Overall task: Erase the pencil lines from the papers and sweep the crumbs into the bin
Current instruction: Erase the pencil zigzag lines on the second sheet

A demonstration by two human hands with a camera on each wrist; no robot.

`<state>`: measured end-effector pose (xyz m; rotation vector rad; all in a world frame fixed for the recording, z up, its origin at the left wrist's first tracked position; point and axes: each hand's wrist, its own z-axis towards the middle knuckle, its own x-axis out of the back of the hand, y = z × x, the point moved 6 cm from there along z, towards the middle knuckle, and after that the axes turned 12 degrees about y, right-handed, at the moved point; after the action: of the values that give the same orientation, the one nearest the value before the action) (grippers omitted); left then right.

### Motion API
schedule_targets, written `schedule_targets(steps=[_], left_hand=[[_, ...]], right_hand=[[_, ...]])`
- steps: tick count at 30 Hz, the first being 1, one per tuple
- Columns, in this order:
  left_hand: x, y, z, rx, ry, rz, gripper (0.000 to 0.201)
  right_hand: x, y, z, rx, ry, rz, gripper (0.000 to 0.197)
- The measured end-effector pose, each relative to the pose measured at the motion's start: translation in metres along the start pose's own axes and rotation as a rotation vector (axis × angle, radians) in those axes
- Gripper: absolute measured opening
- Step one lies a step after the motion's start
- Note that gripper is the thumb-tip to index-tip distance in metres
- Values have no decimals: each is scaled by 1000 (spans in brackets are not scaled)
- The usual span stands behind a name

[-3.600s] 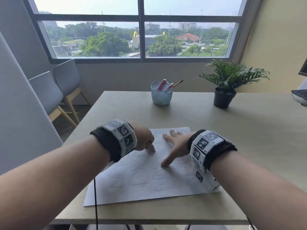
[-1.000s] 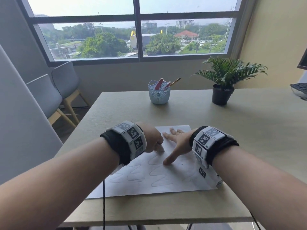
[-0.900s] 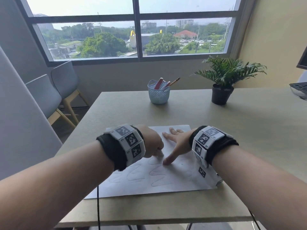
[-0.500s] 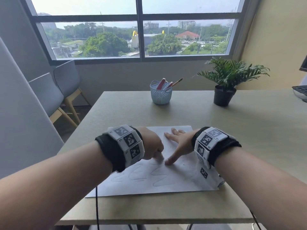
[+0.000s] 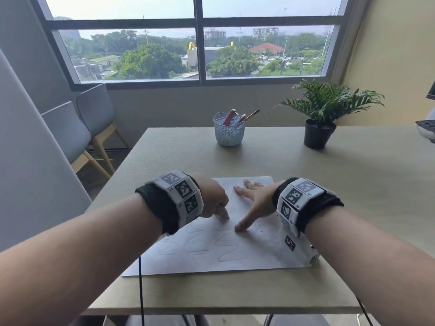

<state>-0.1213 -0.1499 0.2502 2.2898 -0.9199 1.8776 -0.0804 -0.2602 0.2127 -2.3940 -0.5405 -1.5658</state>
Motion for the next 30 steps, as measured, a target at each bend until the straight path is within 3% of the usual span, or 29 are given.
schedule_targets(steps=[3,9,14,19,25,30], left_hand=[[-2,-6,2,43,25,-34,33],[-7,5,-9,-37,-15,-1,31],[-4,-7,-1,34,22,-18,34],[-11,5,-17,-46,-16,11,27],[-10,-10,-12,11,28,-27,24],[-16,2,-23,-55,-1,0,24]], right_hand=[[1,0,0,1,11,-18,120],[0,1,2,1,4,-15,120],[-1,2,4,1,-3,-14,122],[0,1,4,4,1,-5,121],[0,1,4,5,2,-2,122],[-1,2,5,2,1,3,123]])
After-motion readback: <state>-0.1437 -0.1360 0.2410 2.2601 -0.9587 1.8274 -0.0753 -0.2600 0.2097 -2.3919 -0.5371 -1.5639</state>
